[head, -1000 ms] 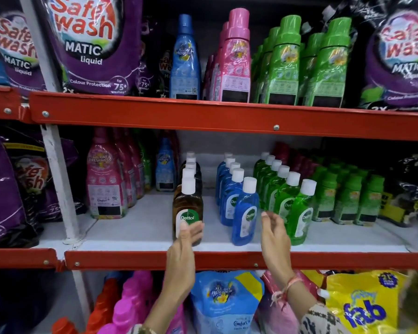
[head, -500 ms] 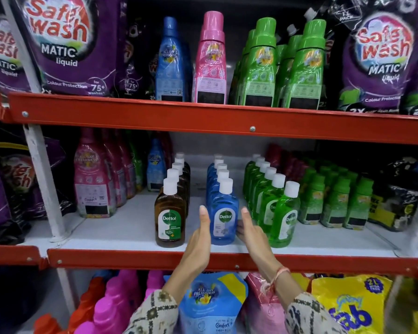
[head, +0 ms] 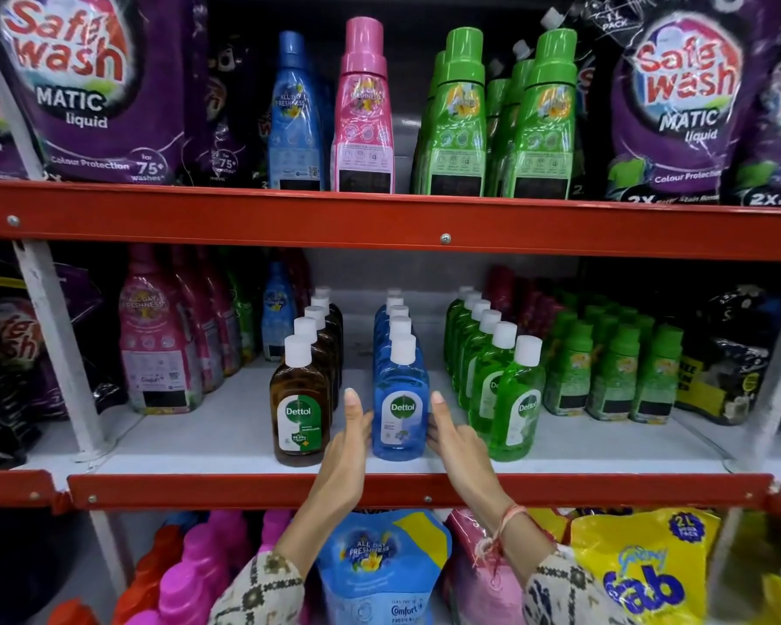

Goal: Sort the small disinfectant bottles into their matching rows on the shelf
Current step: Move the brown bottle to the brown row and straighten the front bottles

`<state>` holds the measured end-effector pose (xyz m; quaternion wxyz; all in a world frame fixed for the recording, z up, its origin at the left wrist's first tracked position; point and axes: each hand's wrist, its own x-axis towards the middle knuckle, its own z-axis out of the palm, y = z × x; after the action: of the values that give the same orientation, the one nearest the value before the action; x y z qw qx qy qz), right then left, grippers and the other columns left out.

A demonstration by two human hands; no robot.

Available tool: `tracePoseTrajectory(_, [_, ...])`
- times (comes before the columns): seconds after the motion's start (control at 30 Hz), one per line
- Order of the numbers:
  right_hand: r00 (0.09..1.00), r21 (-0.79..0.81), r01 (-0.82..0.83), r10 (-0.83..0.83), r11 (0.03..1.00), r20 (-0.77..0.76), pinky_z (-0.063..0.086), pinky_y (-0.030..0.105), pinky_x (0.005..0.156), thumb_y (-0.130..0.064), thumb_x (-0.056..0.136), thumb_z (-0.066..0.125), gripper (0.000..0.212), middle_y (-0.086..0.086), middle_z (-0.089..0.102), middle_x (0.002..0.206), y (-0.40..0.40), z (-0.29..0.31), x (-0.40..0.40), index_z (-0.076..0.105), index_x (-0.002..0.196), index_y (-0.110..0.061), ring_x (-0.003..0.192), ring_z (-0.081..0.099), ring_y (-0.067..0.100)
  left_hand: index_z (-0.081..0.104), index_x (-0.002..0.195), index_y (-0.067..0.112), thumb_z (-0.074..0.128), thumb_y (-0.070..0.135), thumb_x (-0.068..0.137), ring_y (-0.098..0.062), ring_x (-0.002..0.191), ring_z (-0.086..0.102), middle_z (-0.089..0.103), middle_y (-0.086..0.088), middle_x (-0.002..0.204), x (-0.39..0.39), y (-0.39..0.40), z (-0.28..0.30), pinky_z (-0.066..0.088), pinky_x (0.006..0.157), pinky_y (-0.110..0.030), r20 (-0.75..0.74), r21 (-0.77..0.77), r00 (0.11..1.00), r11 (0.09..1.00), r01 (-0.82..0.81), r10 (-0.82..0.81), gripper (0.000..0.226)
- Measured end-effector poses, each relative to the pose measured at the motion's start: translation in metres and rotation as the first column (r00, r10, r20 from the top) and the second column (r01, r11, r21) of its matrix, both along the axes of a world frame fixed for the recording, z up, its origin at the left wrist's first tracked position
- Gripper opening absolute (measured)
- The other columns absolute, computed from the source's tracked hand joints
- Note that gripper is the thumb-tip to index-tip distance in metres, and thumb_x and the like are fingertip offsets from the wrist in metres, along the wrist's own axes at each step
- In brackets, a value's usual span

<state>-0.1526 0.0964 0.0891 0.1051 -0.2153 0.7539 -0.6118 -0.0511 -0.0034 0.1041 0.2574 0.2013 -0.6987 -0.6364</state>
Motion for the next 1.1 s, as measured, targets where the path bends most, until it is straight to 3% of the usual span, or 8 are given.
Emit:
tracePoseTrajectory(0.17, [0.994,-0.045,0.059,-0.063,0.997,-0.087,0.048,0.048,0.101,-0.074,0.087,0.03,0.087,0.021,0.069,0.116,0.022,0.012,0.013,0.065,0.109,0.002,0.108,0.066,0.033,0.054,0.136,0.022,0.009,0.073,0.084,-0.001,0.093,0.052,0.066,0.011,0.103,0.008,0.021,0.007,0.03,0.09,-0.017,-0.082,-0.161,0.976,0.964,-0.212,0.201,0.085])
tracePoseTrajectory(0.27, [0.972,-0.217,0.211,-0.229,0.953,-0.057,0.052,0.046,0.097,-0.057,0.095,0.037,0.049,0.004,0.073,0.108,0.048,0.017,0.011,0.07,0.095,-0.021,0.101,0.069,0.023,0.063,0.125,0.02,0.013,0.063,0.095,-0.001,0.109,0.057,0.067,0.01,0.116,0.009,0.042,0.008,0.032,0.083,0.0,-0.337,-0.181,0.885,0.901,-0.395,0.32,0.073])
tracePoseTrajectory(0.43, [0.916,-0.271,0.388,-0.401,0.881,0.008,0.049,0.045,0.093,-0.041,0.101,0.039,0.029,0.003,0.066,0.093,0.096,0.029,-0.021,0.059,0.085,-0.026,0.101,0.063,0.03,0.063,0.12,0.024,0.009,0.082,0.078,-0.007,0.113,0.058,0.065,0.004,0.122,-0.029,0.076,0.006,0.039,0.106,-0.03,-0.169,-0.107,0.981,0.987,-0.119,0.1,0.09])
tracePoseTrajectory(0.6, [0.974,-0.033,0.221,-0.219,0.975,0.058,0.037,0.038,0.103,-0.053,0.1,0.032,0.056,0.008,0.057,0.136,0.112,0.03,-0.048,0.056,0.132,-0.014,0.129,0.05,0.03,0.057,0.131,0.02,-0.004,0.104,0.041,-0.012,0.103,0.053,0.063,-0.002,0.118,-0.06,0.118,0.014,0.032,0.092,-0.029,0.07,-0.072,0.995,0.995,0.072,-0.067,0.137])
tracePoseTrajectory(0.77, [0.981,0.009,0.188,-0.187,0.982,-0.041,0.033,0.028,0.085,-0.043,0.104,0.028,0.053,0.017,0.061,0.129,0.117,0.032,-0.037,0.06,0.126,-0.007,0.123,0.053,0.031,0.065,0.117,0.019,-0.002,0.072,0.081,-0.019,0.105,0.052,0.064,-0.004,0.11,-0.068,0.139,0.026,0.028,0.086,-0.027,0.154,-0.103,0.988,0.994,0.039,-0.022,0.092])
tracePoseTrajectory(0.87, [0.971,0.014,0.223,-0.221,0.975,-0.095,0.037,0.032,0.081,-0.045,0.103,0.03,0.056,0.021,0.067,0.119,0.118,0.027,-0.036,0.067,0.106,-0.004,0.094,0.055,0.027,0.059,0.083,0.034,-0.004,0.078,0.073,-0.016,0.095,0.049,0.055,0.012,0.081,-0.064,0.13,0.024,0.03,0.086,-0.029,0.136,-0.074,0.99,0.997,0.033,-0.023,0.078])
tracePoseTrajectory(0.97, [0.954,-0.002,0.275,-0.273,0.962,-0.125,0.046,0.043,0.083,-0.045,0.102,0.033,0.065,0.026,0.071,0.102,0.116,0.023,-0.038,0.065,0.093,0.01,0.074,0.051,0.024,0.063,0.124,0.025,-0.003,0.096,0.061,-0.016,0.114,0.055,0.067,0.002,0.119,-0.071,0.117,0.009,0.035,0.104,-0.036,0.076,-0.026,0.997,1.0,0.015,-0.013,0.116])
tracePoseTrajectory(1.1, [0.943,-0.027,0.295,-0.295,0.955,-0.152,0.049,0.045,0.085,-0.048,0.1,0.035,0.066,0.023,0.072,0.099,0.114,0.021,-0.038,0.066,0.095,0.011,0.086,0.063,0.035,0.057,0.133,0.022,-0.001,0.102,0.053,-0.017,0.129,0.05,0.057,-0.003,0.139,-0.074,0.112,0.001,0.03,0.116,-0.047,0.06,-0.032,0.998,0.999,0.033,-0.031,0.127])
